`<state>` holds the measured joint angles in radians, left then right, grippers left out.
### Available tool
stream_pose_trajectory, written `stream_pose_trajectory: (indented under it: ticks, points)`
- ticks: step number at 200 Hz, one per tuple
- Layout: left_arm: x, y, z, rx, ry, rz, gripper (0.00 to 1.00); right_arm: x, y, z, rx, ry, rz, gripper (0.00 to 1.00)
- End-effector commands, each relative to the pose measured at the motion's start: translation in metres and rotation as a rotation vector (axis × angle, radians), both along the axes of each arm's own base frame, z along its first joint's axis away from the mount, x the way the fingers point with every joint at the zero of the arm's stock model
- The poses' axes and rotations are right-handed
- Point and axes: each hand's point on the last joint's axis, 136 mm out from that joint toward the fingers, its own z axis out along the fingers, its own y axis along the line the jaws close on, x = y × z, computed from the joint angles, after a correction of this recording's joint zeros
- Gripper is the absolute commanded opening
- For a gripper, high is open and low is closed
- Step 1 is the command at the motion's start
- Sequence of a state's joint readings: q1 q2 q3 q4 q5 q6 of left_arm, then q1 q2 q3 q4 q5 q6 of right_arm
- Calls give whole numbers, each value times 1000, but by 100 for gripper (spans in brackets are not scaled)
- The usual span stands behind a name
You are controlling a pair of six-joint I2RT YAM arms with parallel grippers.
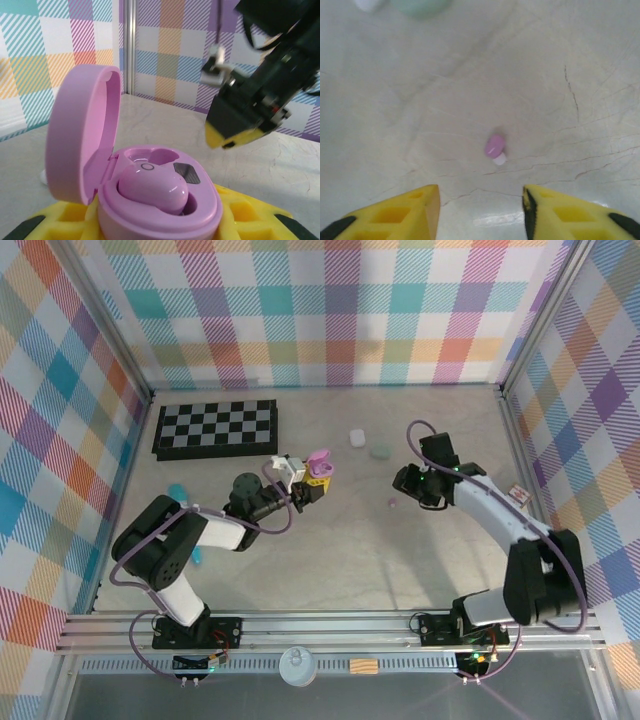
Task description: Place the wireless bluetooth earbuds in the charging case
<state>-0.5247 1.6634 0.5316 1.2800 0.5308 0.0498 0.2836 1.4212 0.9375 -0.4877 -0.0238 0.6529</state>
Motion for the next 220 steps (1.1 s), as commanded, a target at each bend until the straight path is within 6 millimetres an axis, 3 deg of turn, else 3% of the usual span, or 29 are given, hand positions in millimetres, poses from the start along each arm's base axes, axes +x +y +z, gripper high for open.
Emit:
stream_pose_trajectory:
  ticks: [1, 39, 104, 152, 220]
  points:
    - [-8, 5, 14, 0, -52, -10, 31, 7, 8, -10, 1, 49, 25, 42]
    - [-11, 7, 15, 18, -61, -10, 31, 18, 17, -34, 26, 129, 8, 42]
    - [-13, 6, 18, 23, -72, -18, 31, 17, 23, -65, 38, 236, -6, 37]
    - [-13, 6, 18, 22, -70, -21, 31, 16, 24, -74, 41, 260, -11, 25]
    - [-12, 6, 17, 20, -69, -18, 31, 18, 25, -79, 41, 271, -7, 19]
